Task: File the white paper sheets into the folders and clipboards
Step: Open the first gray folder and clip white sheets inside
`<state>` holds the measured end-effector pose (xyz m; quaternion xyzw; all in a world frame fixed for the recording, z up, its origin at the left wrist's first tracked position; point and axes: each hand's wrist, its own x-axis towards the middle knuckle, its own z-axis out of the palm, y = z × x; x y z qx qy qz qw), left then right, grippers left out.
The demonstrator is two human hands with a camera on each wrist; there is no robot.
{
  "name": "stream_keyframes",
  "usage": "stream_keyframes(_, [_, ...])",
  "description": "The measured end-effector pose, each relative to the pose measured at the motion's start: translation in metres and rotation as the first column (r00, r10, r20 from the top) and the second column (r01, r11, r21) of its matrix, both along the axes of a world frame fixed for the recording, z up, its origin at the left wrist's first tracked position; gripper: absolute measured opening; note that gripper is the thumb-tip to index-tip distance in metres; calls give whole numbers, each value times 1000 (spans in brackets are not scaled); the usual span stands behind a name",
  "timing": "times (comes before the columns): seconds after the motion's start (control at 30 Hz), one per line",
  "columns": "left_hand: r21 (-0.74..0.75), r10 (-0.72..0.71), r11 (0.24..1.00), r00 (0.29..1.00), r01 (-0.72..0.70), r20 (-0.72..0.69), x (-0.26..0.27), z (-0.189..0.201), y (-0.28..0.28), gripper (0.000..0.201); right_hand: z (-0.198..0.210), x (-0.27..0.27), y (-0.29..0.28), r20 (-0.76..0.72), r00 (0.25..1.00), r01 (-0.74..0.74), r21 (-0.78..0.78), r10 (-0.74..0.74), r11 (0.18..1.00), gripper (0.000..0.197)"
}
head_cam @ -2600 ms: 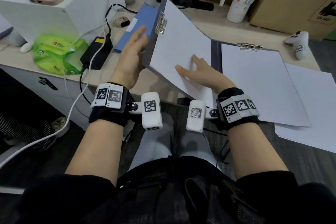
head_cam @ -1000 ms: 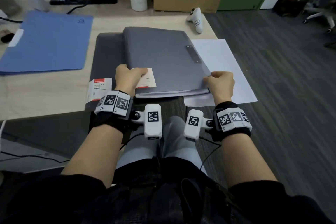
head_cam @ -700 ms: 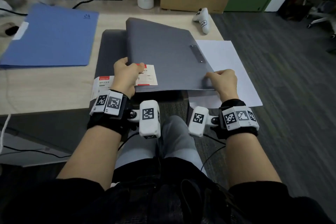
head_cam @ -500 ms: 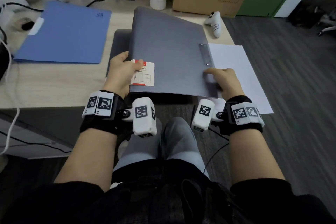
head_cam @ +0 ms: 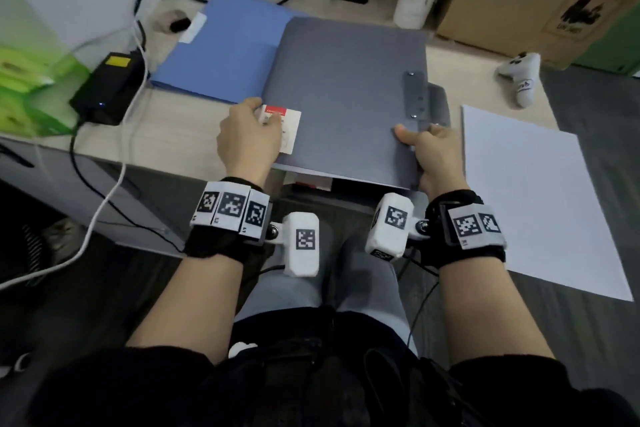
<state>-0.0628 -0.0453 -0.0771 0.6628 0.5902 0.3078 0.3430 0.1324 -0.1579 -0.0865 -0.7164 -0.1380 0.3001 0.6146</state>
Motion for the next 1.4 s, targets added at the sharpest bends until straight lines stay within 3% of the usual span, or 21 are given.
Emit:
stream_keyframes(0.13, [-13, 16, 1000, 994, -15, 105, -24, -8, 22, 38, -1, -20, 37, 33, 999, -25, 38, 24, 999, 6])
stream_keyframes(0.27, [-10, 17, 1000, 982, -16, 189, -44, -15, 50, 34, -2, -40, 72, 54, 998, -33, 78, 29, 996, 22])
stream_keyframes(0.33, [-8, 36, 999, 975, -35, 217, -51, -18, 65, 34, -3, -49, 88, 63, 997, -60, 96, 54, 994, 13])
stream_keyframes(0.4, [-9, 55, 998, 970, -54, 237, -59, -21, 84, 33, -3, -57, 108, 64, 996, -74, 94, 68, 993, 5])
stream_keyframes(0.7, [-8, 45, 999, 951, -44, 307, -72, -24, 150, 30, -10, -69, 177, 24, 999, -33, 13, 32, 999, 14])
stream_keyframes(0.8, [-19, 44, 999, 961, -40, 274, -75, -25, 167, 33, -13, -71, 193, 22, 1000, -11, -14, 11, 1000, 30])
stream_keyframes(0.97, [-13, 36, 999, 976, -34, 213, -72, -25, 189, 35, -17, -70, 210, 53, 999, 8, -83, -4, 997, 18])
stream_keyframes(1.07, [18, 47, 999, 992, -49, 115, -66, -25, 196, 33, -21, -69, 213, 69, 998, 16, -115, -8, 993, 27])
stream_keyframes(1.4, [46, 82, 996, 996, -81, -16, -55, -31, 206, 39, -17, -72, 216, 222, 963, -104, -216, 153, 971, 47])
